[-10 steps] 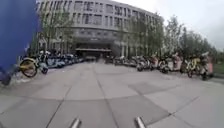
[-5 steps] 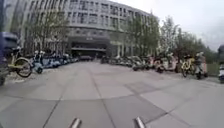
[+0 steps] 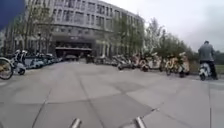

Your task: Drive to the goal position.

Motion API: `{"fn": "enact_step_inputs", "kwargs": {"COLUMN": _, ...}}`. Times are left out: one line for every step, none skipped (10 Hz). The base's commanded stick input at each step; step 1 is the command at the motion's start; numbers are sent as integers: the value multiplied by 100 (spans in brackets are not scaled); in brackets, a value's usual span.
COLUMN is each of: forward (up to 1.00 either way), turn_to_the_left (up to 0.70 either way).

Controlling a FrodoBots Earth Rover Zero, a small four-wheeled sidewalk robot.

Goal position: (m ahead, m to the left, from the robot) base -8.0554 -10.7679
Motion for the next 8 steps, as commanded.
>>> {"fn": "enact_step_inputs", "kwargs": {"forward": 0, "turn_to_the_left": -100}}
{"fn": "enact_step_inputs", "kwargs": {"forward": 0, "turn_to_the_left": -100}}
{"fn": "enact_step_inputs", "kwargs": {"forward": 0, "turn_to_the_left": -100}}
{"fn": "enact_step_inputs", "kwargs": {"forward": 0, "turn_to_the_left": -100}}
{"fn": "enact_step_inputs", "kwargs": {"forward": 0, "turn_to_the_left": -100}}
{"fn": "enact_step_inputs", "kwargs": {"forward": 0, "turn_to_the_left": -100}}
{"fn": "enact_step_inputs", "kwargs": {"forward": 0, "turn_to_the_left": -100}}
{"fn": "enact_step_inputs", "kwargs": {"forward": 0, "turn_to_the_left": -100}}
